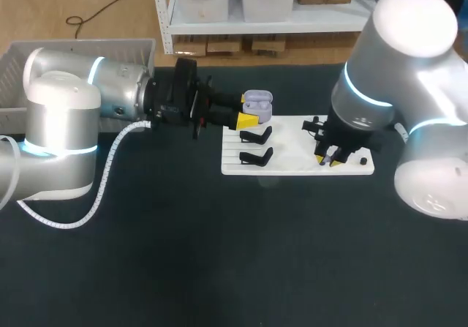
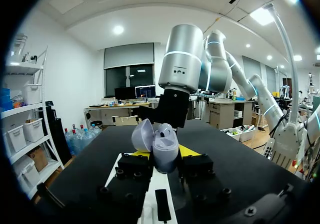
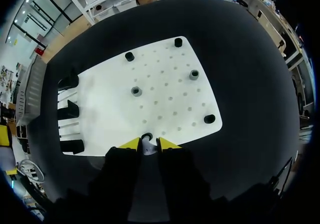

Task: Pick up each earbud case from the left stands, insert the matching earbuds, close the lid, and place the case in the box.

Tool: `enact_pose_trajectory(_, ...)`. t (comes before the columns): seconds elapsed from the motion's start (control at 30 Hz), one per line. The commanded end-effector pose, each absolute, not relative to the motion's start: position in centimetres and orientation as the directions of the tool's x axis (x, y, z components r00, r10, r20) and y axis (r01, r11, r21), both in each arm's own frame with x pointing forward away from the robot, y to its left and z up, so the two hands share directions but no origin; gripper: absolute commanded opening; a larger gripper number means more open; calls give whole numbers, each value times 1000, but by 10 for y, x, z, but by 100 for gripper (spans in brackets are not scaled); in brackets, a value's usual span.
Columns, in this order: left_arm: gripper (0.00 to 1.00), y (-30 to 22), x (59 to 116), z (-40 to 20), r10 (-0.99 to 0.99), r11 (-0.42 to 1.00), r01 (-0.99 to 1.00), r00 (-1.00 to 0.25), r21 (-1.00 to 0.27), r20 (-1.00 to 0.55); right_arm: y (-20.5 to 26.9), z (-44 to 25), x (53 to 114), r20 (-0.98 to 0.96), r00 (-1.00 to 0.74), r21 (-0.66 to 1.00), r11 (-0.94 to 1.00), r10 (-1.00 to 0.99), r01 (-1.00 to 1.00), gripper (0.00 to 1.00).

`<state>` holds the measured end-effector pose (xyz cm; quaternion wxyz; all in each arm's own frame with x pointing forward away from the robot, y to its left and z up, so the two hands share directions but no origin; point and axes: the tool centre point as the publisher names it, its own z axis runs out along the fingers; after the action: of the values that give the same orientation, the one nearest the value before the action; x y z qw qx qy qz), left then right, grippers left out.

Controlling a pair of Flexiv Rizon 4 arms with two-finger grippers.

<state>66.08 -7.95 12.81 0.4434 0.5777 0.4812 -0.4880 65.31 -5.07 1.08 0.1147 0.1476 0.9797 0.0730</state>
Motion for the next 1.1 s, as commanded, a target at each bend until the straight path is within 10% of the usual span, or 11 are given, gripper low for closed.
enact_pose_trajectory(0.03, 0, -79, 660, 128, 125, -142, 989, 61, 43, -990, -50, 10, 654, -202, -930, 173, 946, 307, 274, 0)
enact_pose_trajectory(1.1, 0, -79, 660, 128, 125, -142, 989, 61, 43, -990, -26, 173, 605, -251, -962, 87, 987, -108, -134, 0)
